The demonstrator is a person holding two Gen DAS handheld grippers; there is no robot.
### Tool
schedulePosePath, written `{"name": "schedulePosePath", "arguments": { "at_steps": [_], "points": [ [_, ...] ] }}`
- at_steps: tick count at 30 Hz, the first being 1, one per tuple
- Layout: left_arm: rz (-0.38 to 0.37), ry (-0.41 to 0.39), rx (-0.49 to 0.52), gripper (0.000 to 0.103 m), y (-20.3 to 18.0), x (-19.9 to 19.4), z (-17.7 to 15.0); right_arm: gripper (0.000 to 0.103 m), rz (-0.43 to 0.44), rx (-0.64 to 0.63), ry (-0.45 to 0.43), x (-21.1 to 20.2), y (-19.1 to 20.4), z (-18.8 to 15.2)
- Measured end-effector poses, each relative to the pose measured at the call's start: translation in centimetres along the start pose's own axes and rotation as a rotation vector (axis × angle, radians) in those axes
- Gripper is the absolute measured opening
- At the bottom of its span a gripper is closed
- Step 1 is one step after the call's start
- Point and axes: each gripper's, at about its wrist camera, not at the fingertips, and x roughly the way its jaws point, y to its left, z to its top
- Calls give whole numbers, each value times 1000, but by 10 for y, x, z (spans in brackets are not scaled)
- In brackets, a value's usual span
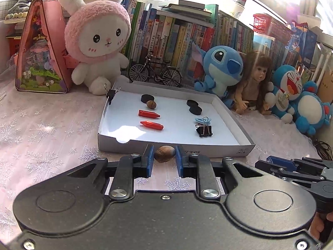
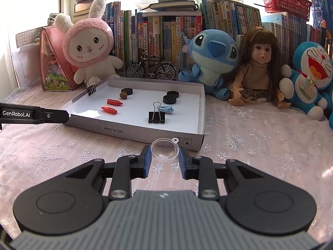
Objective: Organize rigid objects
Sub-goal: 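Carry the walnut and the clear dome over the white tray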
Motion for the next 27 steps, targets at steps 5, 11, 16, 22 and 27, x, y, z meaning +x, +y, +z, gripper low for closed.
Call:
{"name": "schedulePosePath", "arguments": {
  "at_steps": [5, 11, 16, 22, 27],
  "points": [
    [-2, 7, -12, 21, 2, 8, 9, 34, -1, 4, -2, 4, -3, 12],
    [-13, 0, -18, 21, 0, 17, 23, 33, 11, 28, 10, 12, -6, 25],
    [-19, -6, -12, 21, -1, 28, 37, 34, 36, 55, 29, 24, -8, 40],
    [-48, 60, -32, 21, 6, 49, 59, 34, 62, 72, 72, 43, -9, 61],
    [-53, 112, -53, 21, 10, 69, 73, 34, 75, 108, 126, 63, -12, 78]
  ]
}}
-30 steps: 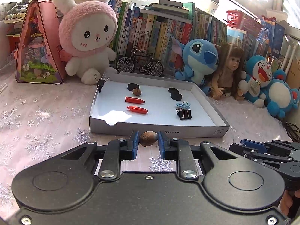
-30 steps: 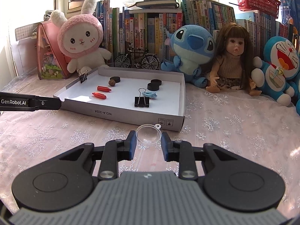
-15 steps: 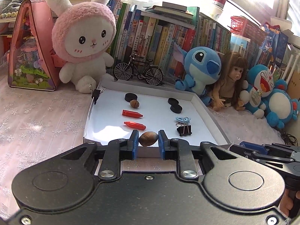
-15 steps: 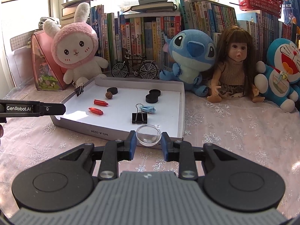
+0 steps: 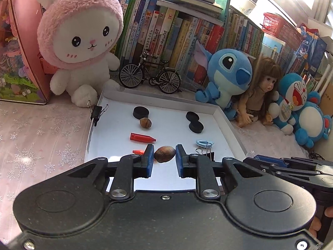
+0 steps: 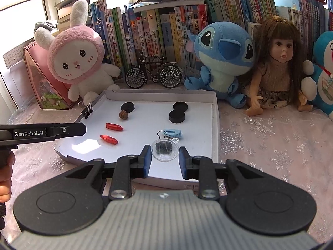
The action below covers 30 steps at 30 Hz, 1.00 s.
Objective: Organize rigid objects
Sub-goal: 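Carry the walnut and the clear dome over the white tray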
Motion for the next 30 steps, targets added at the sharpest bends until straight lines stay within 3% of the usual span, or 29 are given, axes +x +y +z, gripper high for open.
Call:
{"name": "schedulePosePath", "arguments": {
  "at_steps": [7, 16, 30],
  "points": [
    [-2, 50, -15, 21, -1, 25, 2, 34, 31, 59, 87, 31, -2, 10],
    [21, 114, 13, 21, -4, 52, -16, 34, 24, 37, 143, 61, 3, 3],
    [123, 81, 75, 21, -9, 80, -23, 34, -7, 57, 127, 83, -1, -3]
  ]
}}
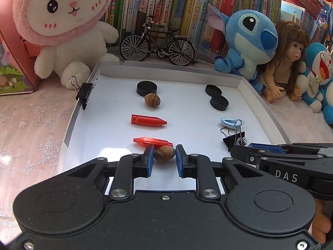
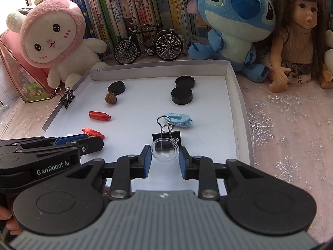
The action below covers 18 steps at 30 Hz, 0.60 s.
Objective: Organize rigid objects
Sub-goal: 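Carry the walnut and the clear dome over the white tray, then open the left gripper to drop the walnut while the right gripper releases the dome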
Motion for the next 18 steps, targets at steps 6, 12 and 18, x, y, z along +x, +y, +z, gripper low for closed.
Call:
{"name": "schedulePosePath", "arguments": {
  "at_steps": [6, 12, 18],
  "points": [
    [30, -24, 15, 22, -5, 5, 2, 34, -14, 9, -18, 4, -1, 0],
    [48, -35, 33, 22, -7, 5, 0, 36, -11, 1, -28, 3, 1, -1],
    [54, -48, 33, 40, -7, -3, -1, 49, -9, -24, -52, -3, 4, -4]
  ]
}}
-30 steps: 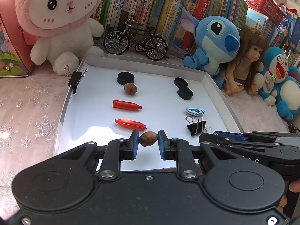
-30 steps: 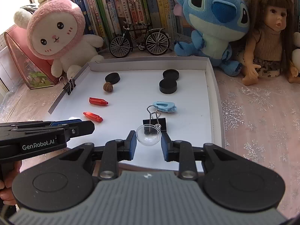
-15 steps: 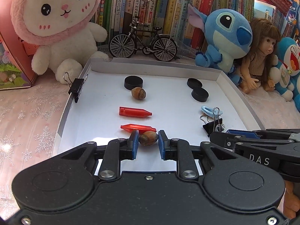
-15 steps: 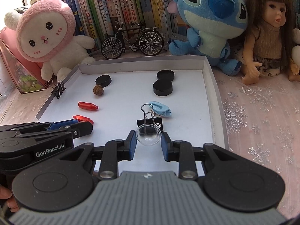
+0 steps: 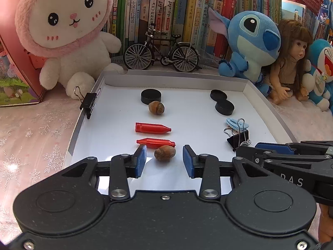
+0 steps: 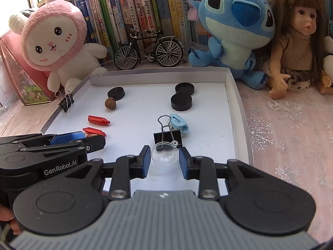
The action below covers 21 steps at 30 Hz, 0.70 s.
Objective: Organize rigid objects
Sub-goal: 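Open the left gripper to drop the walnut while the right gripper releases the dome, then withdraw both open grippers from the tray toward the table objects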
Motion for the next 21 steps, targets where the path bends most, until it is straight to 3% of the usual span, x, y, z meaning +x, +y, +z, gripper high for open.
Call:
{"name": "schedulePosePath", "arguments": {
  "at_steps": [11, 16, 21],
  "points": [
    [-3, -82, 62, 73, -4, -49, -6, 66, 6, -86, -90, -38, 4, -9],
    [-35, -120, 75, 77, -3, -78, -17, 77, 12, -140, -154, -68, 5, -22],
    [-95, -152, 109, 81, -6, -109, -39, 82, 21, -194, -203, -97, 4, -42]
  ]
}}
